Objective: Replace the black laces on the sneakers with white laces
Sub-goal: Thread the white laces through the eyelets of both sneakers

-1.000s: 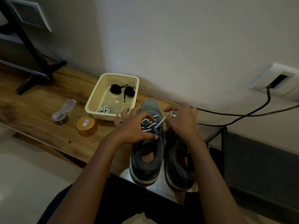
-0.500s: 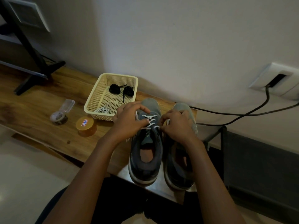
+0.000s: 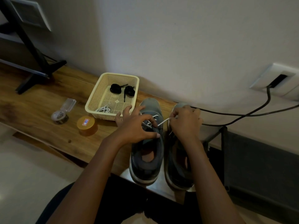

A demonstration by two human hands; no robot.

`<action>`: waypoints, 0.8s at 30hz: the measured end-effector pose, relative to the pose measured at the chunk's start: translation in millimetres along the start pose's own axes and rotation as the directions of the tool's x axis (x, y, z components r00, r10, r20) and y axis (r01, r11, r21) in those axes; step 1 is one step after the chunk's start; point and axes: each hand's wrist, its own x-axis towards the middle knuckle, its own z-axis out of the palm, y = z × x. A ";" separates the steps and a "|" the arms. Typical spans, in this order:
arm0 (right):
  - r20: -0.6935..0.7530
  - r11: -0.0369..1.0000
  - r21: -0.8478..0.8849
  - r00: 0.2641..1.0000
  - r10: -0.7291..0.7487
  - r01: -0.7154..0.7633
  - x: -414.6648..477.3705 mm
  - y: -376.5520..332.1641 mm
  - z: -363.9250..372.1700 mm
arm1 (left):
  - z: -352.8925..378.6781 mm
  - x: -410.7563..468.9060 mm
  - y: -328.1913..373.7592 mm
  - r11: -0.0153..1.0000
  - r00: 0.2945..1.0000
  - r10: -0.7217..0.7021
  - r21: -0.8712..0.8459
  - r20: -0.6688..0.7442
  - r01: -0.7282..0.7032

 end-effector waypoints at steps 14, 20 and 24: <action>0.184 0.978 0.007 0.961 -0.208 0.210 -4.4 -4.1 -1.5 | -0.7 -1.8 -3.4 0.999 0.999 -0.007 -0.046 0.040 0.009; 0.105 0.991 0.055 0.986 -0.128 0.123 -0.7 0.4 -3.5 | -1.0 -0.4 -3.3 0.999 0.998 -0.029 0.023 0.054 0.027; -0.022 0.988 0.155 1.000 0.023 -0.019 5.0 8.3 -9.2 | -0.7 -1.4 -3.8 1.000 0.999 -0.012 -0.005 0.052 0.012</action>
